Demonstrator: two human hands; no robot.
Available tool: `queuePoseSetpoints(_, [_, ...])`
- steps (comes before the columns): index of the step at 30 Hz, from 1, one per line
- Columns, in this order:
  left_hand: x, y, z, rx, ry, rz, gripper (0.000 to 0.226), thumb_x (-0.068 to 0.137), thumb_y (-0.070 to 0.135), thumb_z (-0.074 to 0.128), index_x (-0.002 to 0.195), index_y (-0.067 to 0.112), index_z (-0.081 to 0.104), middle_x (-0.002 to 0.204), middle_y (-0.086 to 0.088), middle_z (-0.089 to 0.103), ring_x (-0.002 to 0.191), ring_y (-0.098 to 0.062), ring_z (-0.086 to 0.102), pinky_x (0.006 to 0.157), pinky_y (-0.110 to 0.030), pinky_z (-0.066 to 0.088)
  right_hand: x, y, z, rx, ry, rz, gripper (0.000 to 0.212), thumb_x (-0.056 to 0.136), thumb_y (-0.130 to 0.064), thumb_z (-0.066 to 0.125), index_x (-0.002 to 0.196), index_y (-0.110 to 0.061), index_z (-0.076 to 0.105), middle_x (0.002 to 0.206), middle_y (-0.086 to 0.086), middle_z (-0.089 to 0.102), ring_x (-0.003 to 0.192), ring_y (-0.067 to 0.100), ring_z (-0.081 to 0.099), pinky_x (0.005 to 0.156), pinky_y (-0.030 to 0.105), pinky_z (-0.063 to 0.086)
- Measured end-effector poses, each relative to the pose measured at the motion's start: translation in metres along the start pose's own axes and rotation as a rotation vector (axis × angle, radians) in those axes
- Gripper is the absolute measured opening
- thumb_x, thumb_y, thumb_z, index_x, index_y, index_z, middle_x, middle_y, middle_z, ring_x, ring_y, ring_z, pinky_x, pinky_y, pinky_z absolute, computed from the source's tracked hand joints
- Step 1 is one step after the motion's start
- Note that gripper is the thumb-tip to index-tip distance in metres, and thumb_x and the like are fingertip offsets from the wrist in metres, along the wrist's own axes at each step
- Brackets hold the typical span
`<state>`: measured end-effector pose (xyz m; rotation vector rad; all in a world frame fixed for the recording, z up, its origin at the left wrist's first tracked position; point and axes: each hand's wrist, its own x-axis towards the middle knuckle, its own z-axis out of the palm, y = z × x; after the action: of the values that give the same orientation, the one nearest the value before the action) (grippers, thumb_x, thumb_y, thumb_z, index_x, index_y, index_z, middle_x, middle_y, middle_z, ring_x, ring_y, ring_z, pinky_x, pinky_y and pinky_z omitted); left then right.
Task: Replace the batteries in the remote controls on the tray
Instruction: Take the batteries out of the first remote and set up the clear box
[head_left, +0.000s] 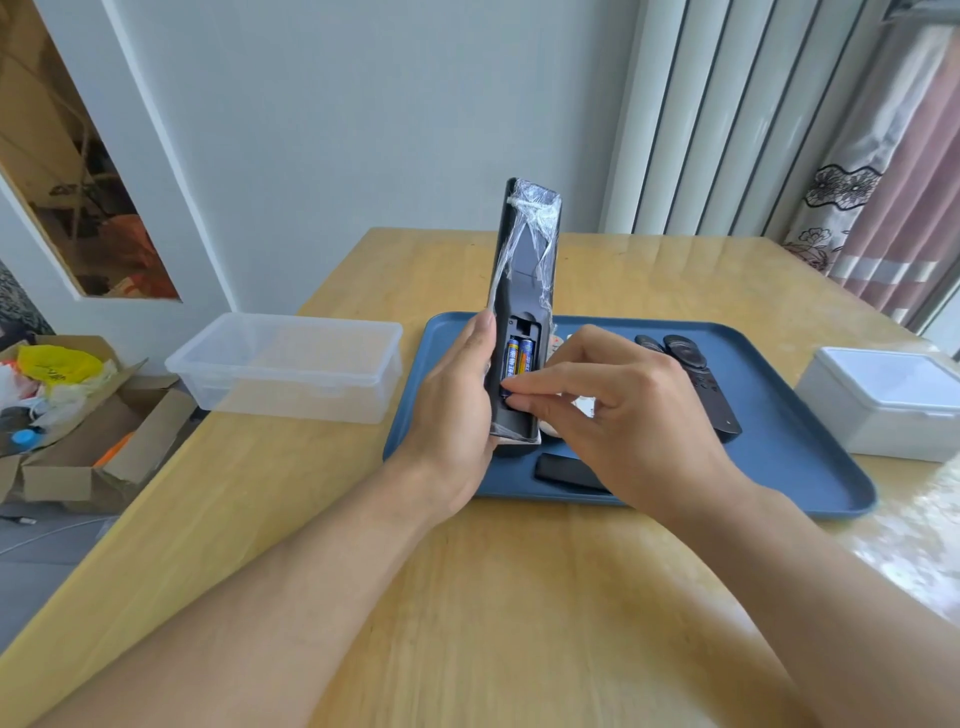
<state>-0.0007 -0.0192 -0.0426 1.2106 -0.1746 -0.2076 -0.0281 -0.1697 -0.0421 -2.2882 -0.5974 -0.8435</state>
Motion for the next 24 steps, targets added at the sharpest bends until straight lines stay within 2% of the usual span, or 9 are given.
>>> queuePoseSetpoints(4, [-0.0026, 0.002, 0.0017, 0.004, 0.002, -0.006, 0.046, 0.108, 0.045, 0.036, 0.144, 0.025, 0.055, 0.131, -0.001, 0.07, 0.116, -0.021, 0.069, 0.095, -0.041, 0.054, -0.001, -0.0001, 0.0001, -0.006, -0.004, -0.012, 0.011, 0.088, -0.032, 0.076, 0.097, -0.036, 0.08, 0.082, -0.013, 0.062, 0.064, -0.003, 0.051, 0.059, 0.021, 0.035])
queuePoseSetpoints(8, [-0.0029, 0.0014, 0.0005, 0.003, 0.005, -0.026, 0.049, 0.104, 0.053, 0.044, 0.145, 0.028, 0.055, 0.139, 0.004, 0.064, 0.127, -0.018, 0.062, 0.107, -0.043, 0.049, -0.0017, -0.0005, -0.0015, 0.027, -0.011, 0.005, 0.011, 0.088, -0.029, 0.077, 0.097, -0.034, 0.081, 0.081, -0.012, 0.062, 0.064, -0.004, 0.053, 0.061, 0.014, 0.03])
queuePoseSetpoints(11, [0.0005, -0.0025, -0.0016, 0.029, -0.004, -0.061, 0.057, 0.098, 0.062, 0.045, 0.145, 0.031, 0.054, 0.146, 0.008, 0.058, 0.137, -0.016, 0.053, 0.117, -0.049, 0.036, -0.0013, 0.0025, -0.002, 0.044, -0.018, 0.015, 0.009, 0.087, -0.032, 0.077, 0.094, -0.035, 0.081, 0.082, -0.013, 0.062, 0.063, -0.001, 0.053, 0.06, 0.02, 0.035])
queuePoseSetpoints(14, [-0.0007, -0.0022, -0.0014, 0.059, -0.031, -0.065, 0.053, 0.104, 0.059, 0.038, 0.142, 0.028, 0.058, 0.14, 0.003, 0.064, 0.128, -0.016, 0.06, 0.113, -0.044, 0.041, 0.0, 0.0063, -0.0026, -0.014, -0.023, -0.031, 0.011, 0.087, -0.036, 0.073, 0.094, -0.035, 0.081, 0.084, -0.014, 0.064, 0.061, 0.002, 0.05, 0.054, 0.032, 0.044])
queuePoseSetpoints(16, [0.0004, -0.0032, -0.0022, 0.056, -0.034, -0.069, 0.052, 0.105, 0.056, 0.036, 0.141, 0.026, 0.059, 0.137, -0.002, 0.066, 0.121, -0.017, 0.064, 0.11, -0.042, 0.043, 0.0006, 0.0069, -0.0041, -0.091, 0.0, -0.096, 0.011, 0.088, -0.034, 0.072, 0.094, -0.033, 0.081, 0.084, -0.011, 0.066, 0.061, 0.004, 0.05, 0.051, 0.034, 0.046])
queuePoseSetpoints(18, [0.0009, -0.0039, -0.0024, 0.038, -0.033, -0.089, 0.055, 0.103, 0.059, 0.038, 0.146, 0.028, 0.054, 0.143, 0.001, 0.062, 0.129, -0.018, 0.06, 0.115, -0.046, 0.039, 0.0014, 0.0056, -0.0058, -0.16, 0.032, -0.177, 0.009, 0.09, -0.03, 0.072, 0.092, -0.031, 0.081, 0.082, -0.009, 0.067, 0.065, 0.009, 0.056, 0.048, 0.033, 0.046])
queuePoseSetpoints(20, [0.0006, -0.0039, -0.0013, 0.032, -0.03, -0.101, 0.055, 0.104, 0.059, 0.037, 0.146, 0.028, 0.054, 0.142, 0.002, 0.062, 0.129, -0.018, 0.06, 0.11, -0.041, 0.044, 0.0022, 0.0035, -0.0069, -0.23, 0.054, -0.255, 0.01, 0.09, -0.027, 0.073, 0.088, -0.03, 0.081, 0.08, -0.008, 0.068, 0.068, 0.015, 0.062, 0.046, 0.03, 0.042])
queuePoseSetpoints(22, [-0.0026, -0.0016, 0.0011, 0.022, -0.031, -0.1, 0.054, 0.107, 0.053, 0.033, 0.138, 0.02, 0.062, 0.129, -0.003, 0.07, 0.116, -0.018, 0.067, 0.093, -0.033, 0.052, 0.0032, 0.0019, -0.0065, -0.285, 0.068, -0.322, 0.011, 0.09, -0.023, 0.073, 0.087, -0.03, 0.081, 0.08, -0.008, 0.07, 0.067, 0.017, 0.062, 0.044, 0.026, 0.037])
queuePoseSetpoints(24, [-0.0042, -0.0002, 0.0024, 0.01, -0.027, -0.098, 0.054, 0.109, 0.049, 0.031, 0.13, 0.014, 0.066, 0.12, -0.006, 0.074, 0.106, -0.018, 0.072, 0.084, -0.031, 0.055, 0.0035, 0.0015, -0.0055, -0.295, 0.07, -0.346, 0.012, 0.09, -0.022, 0.072, 0.087, -0.03, 0.081, 0.082, -0.009, 0.072, 0.068, 0.017, 0.064, 0.044, 0.026, 0.038])
